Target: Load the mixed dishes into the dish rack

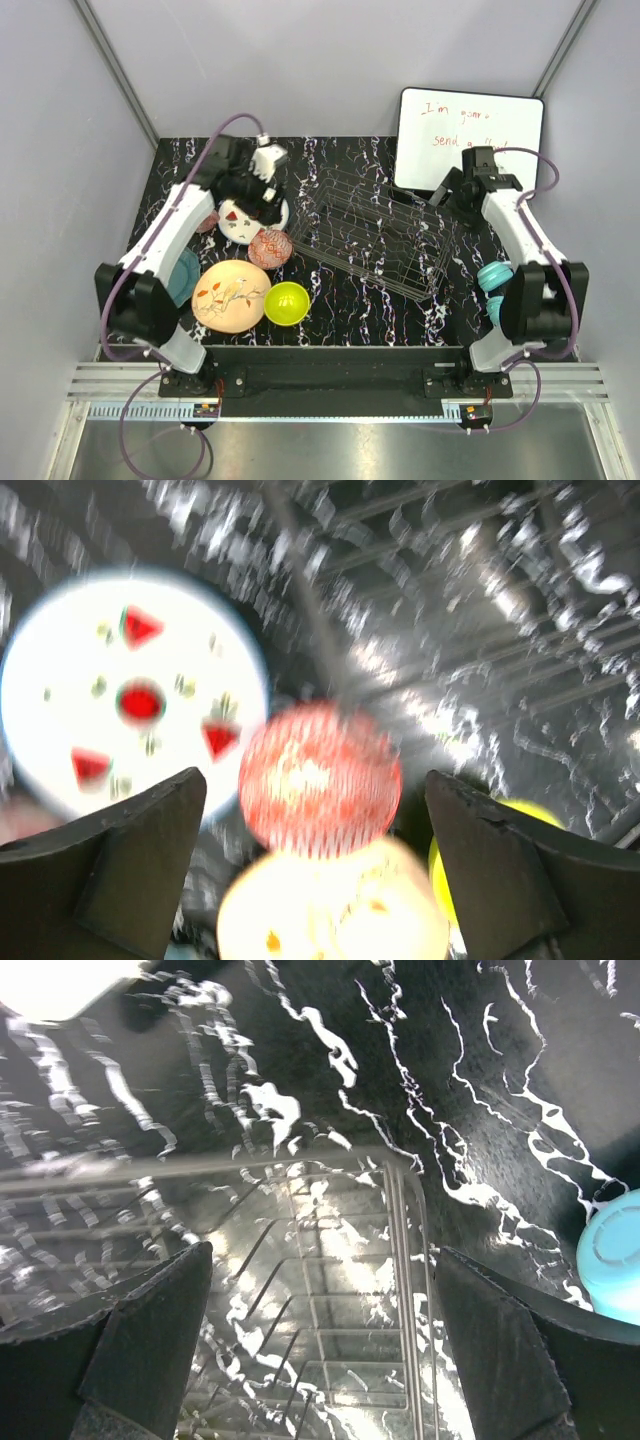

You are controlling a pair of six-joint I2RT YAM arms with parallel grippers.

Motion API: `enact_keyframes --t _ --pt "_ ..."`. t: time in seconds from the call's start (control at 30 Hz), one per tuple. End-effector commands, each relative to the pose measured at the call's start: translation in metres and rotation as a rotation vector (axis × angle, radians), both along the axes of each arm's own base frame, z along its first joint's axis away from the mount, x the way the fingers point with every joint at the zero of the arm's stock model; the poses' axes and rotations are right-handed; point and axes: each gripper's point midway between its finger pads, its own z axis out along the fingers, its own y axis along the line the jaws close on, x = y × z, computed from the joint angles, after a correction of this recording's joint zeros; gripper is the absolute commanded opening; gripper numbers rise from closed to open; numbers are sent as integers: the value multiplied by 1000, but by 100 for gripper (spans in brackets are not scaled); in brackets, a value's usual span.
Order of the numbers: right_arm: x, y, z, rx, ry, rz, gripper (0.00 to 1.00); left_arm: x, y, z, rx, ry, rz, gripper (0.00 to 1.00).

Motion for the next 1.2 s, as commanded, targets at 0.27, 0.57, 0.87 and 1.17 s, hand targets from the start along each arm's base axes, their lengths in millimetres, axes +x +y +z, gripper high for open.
enact_keyframes --t 0.27,0.57,0.87,1.17 --pt "-33 12 70 65 -237 46 100 -72 42 -76 112 176 25 87" --pt "-43 16 57 85 -249 59 100 -80 11 -81 169 73 -141 87" --pt "-52 12 60 60 -302 63 100 -65 1 -116 219 67 -182 86" --pt "-63 10 60 57 -318 48 100 -52 -3 -138 242 63 -175 82"
